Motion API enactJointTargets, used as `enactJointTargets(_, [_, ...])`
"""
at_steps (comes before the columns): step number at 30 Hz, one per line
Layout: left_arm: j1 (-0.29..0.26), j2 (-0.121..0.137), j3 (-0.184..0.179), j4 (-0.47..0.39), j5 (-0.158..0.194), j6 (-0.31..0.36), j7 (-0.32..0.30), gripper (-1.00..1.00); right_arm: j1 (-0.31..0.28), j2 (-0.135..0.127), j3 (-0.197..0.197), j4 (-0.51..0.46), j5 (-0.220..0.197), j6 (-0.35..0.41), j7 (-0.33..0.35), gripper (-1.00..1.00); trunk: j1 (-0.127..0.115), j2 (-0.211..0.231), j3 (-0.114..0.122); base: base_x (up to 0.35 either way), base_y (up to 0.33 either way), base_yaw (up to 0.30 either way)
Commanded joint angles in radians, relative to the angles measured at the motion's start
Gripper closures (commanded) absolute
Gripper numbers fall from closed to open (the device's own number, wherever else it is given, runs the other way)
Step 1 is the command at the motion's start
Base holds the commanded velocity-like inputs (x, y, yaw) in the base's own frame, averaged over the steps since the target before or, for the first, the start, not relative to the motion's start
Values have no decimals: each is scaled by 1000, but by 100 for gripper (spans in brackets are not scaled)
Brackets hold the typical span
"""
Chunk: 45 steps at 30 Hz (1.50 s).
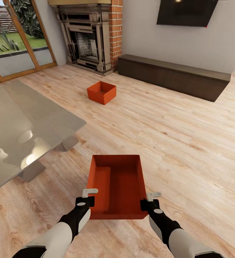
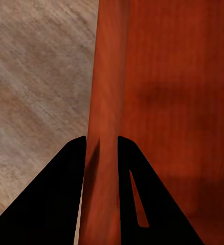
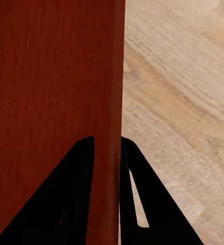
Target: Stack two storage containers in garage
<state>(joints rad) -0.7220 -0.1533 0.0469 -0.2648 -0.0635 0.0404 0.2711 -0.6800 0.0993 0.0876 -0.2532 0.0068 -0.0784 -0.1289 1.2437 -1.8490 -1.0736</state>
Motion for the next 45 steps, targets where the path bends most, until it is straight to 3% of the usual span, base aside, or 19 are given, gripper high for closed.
enactJointTargets(1, [-1, 0, 19, -6, -29, 6, 8, 100, 0, -4, -6, 4, -5, -3, -11, 100, -4, 7, 3, 0, 0, 0])
enactJointTargets(45, [-1, 4, 21, -7, -18, 6, 7, 100, -1, -3, -6, 4, -2, -14, -11, 100, -173, 315, 141, 0, 0, 0])
